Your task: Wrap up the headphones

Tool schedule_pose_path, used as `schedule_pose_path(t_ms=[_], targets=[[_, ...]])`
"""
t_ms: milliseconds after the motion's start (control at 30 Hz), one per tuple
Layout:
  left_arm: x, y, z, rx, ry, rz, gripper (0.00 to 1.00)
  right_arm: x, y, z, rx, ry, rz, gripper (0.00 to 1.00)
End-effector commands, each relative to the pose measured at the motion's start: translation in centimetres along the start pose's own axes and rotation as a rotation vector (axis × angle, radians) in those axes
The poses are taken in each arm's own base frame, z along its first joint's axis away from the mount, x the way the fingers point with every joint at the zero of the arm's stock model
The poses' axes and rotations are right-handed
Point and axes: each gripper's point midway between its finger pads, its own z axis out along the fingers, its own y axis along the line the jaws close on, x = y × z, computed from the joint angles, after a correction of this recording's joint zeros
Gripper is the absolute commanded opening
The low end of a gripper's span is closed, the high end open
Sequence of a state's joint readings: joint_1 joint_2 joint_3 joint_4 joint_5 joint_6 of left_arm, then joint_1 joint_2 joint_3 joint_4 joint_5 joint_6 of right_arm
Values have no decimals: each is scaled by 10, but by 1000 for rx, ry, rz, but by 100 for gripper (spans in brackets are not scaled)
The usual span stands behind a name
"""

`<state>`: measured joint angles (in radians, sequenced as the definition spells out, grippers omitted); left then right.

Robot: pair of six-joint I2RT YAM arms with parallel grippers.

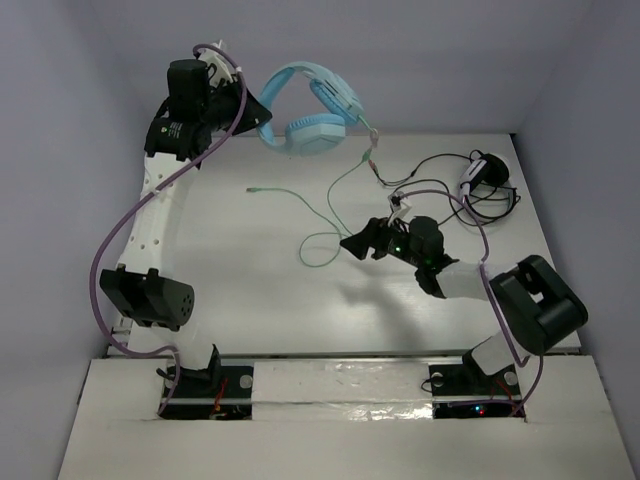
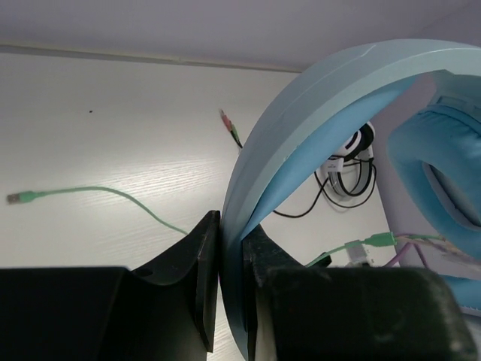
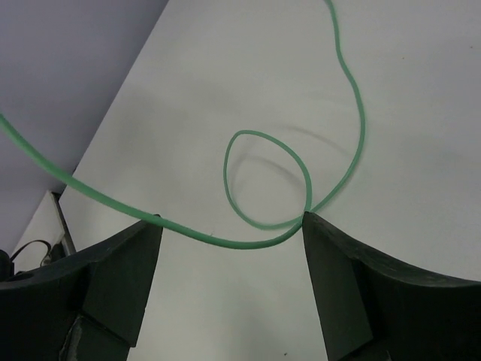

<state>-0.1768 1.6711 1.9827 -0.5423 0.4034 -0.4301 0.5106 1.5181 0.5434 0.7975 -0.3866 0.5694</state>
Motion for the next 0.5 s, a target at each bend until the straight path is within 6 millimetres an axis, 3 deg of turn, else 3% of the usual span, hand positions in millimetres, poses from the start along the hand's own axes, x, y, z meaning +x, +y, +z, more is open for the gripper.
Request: schedule_pose_path(t_ms=[0, 100, 267, 400, 467], targets=[[-58, -67, -59, 182, -198, 33, 0, -38, 13, 12, -40, -160, -50, 81], [-56, -67, -62, 196, -193, 29, 0, -45, 5, 21, 2, -162, -88, 83], [-59, -76, -73, 234, -195, 29, 0, -52, -6, 33, 30, -197, -123, 99], [-62, -91, -89, 286, -209, 24, 0, -67, -1, 45, -24, -278, -110, 99], [-64, -96, -94, 297, -220, 17, 0, -62, -8, 53, -26, -293, -64, 95]])
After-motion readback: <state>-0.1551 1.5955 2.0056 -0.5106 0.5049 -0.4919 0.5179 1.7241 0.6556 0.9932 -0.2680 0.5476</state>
